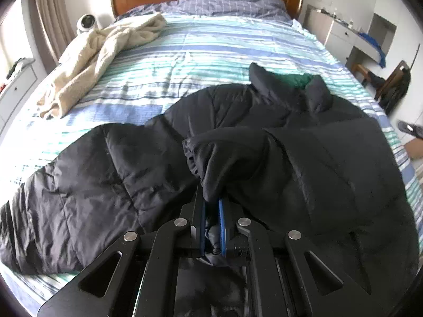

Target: Fold large clothes

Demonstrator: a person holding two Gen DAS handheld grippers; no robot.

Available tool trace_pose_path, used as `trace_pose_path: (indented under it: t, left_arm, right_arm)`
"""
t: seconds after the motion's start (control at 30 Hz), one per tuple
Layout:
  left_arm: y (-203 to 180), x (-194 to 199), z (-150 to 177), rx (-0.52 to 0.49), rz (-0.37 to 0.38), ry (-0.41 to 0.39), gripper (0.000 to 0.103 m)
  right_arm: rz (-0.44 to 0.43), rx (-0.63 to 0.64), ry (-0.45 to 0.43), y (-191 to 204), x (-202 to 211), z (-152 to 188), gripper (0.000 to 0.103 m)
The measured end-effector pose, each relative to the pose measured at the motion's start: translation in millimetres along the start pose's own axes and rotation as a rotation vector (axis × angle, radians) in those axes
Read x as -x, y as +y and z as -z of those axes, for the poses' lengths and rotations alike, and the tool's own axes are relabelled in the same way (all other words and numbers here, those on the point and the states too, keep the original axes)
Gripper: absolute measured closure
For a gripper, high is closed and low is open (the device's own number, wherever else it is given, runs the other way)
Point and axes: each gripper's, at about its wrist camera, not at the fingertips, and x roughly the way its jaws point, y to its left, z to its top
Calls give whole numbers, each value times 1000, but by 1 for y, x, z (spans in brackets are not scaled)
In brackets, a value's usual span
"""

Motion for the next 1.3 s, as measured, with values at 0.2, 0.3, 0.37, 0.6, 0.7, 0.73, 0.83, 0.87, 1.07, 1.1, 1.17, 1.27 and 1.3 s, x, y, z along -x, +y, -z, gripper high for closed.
trace_pose_path:
  t: [0.2, 0.3, 0.37, 0.6, 0.7, 0.73, 0.83, 0.87, 1.07, 1.1, 1.17, 1.27, 1.3]
  left_arm:
    - [5, -22, 9, -4, -12, 32, 96]
    - [5, -31, 12, 1, -9, 37, 96]
    - [4, -31, 13, -5, -9, 35, 95]
    - [7, -30, 16, -13, 13, 32, 95]
    - [7, -39, 19, -6, 10, 51, 94]
    - [7, -42, 21, 2, 13, 60, 93]
    - [7, -44, 22, 12, 12, 65, 92]
    - [6, -43, 22, 10, 7, 65, 92]
    - [4, -9, 38, -33, -28, 42, 79]
    - [6, 1, 43, -30, -16, 34, 73]
    - [9, 18, 52, -23, -3, 20, 48]
    - [11, 49, 72, -38, 14, -13, 41]
    - [11, 61, 82, -52, 9, -18, 40]
  right_arm:
    - [-49, -151, 151, -20, -102, 15, 71]
    - [-55, -152, 133, -20, -102, 22, 71]
    - [-44, -127, 137, -17, -91, 23, 71]
    - [-157, 51, 145, 13, -16, 62, 70]
    - [-137, 47, 199, 14, -24, 81, 71]
    - [-119, 9, 238, 9, -41, 90, 71]
    - [-147, -91, 238, 0, -64, 98, 71]
    - [-139, -97, 229, 2, -65, 99, 71]
    - [-43, -49, 137, 21, -24, 101, 55]
    - [-57, -45, 102, 25, -8, 105, 49]
    - [-71, -41, 54, 31, 18, 116, 27]
    - [-73, -19, -12, 39, 62, 140, 25]
    - [-77, -8, -37, 43, 76, 148, 25]
